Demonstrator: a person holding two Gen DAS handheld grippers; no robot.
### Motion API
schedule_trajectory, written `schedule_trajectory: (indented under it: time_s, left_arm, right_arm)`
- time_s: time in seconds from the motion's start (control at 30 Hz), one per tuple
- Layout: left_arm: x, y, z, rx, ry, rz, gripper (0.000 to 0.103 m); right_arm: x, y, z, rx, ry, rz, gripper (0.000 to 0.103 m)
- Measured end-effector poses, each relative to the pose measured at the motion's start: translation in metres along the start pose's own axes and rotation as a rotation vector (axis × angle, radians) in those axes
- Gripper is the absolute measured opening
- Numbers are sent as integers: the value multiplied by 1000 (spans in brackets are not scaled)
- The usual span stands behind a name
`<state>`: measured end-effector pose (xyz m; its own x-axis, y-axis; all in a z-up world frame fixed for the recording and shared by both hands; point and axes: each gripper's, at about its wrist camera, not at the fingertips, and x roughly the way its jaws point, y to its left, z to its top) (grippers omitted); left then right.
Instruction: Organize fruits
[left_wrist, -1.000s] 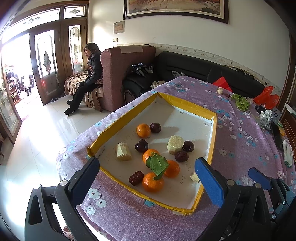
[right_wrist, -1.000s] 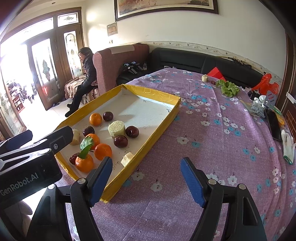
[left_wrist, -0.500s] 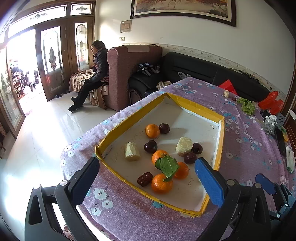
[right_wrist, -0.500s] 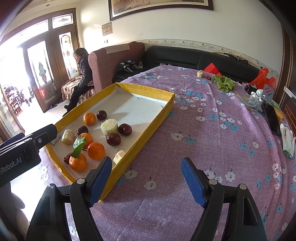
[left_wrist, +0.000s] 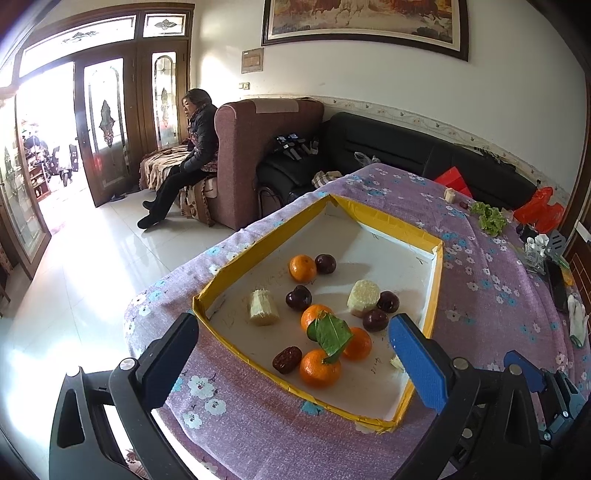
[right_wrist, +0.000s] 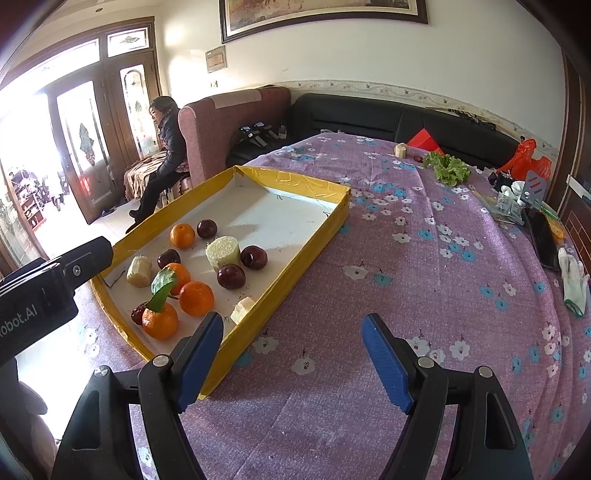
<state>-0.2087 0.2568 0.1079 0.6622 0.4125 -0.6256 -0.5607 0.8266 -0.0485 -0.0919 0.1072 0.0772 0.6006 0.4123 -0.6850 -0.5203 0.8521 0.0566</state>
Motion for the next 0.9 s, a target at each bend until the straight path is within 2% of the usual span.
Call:
schedule_trajectory:
  time_s: [0.9]
  left_arm:
    - [-2,-3,1,6,13,-26,103]
  right_arm:
    - [-5,13,0,-38,-16,-12,85]
